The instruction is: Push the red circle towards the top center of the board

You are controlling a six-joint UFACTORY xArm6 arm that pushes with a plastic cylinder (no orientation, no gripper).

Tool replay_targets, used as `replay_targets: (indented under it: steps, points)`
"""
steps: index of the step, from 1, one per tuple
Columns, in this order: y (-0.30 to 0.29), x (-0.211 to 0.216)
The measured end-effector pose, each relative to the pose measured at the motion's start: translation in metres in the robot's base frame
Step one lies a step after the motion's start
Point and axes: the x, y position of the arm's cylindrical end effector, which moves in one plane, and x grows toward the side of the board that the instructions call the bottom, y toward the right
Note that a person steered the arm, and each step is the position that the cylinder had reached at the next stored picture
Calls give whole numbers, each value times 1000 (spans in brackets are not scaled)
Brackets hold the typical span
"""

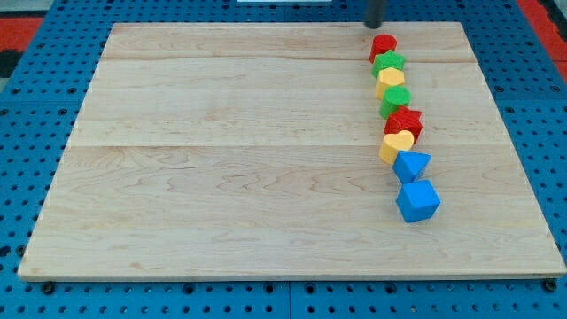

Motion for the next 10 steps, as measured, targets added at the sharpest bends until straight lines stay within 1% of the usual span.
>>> replay_targets:
  steps: [1, 2, 3, 4, 6, 8, 10]
  points:
    - [87, 3]
    - [53, 32]
    - [-4, 44]
    - [-21, 70]
    - [-70, 72]
    - [-103, 71]
    - [-109, 71]
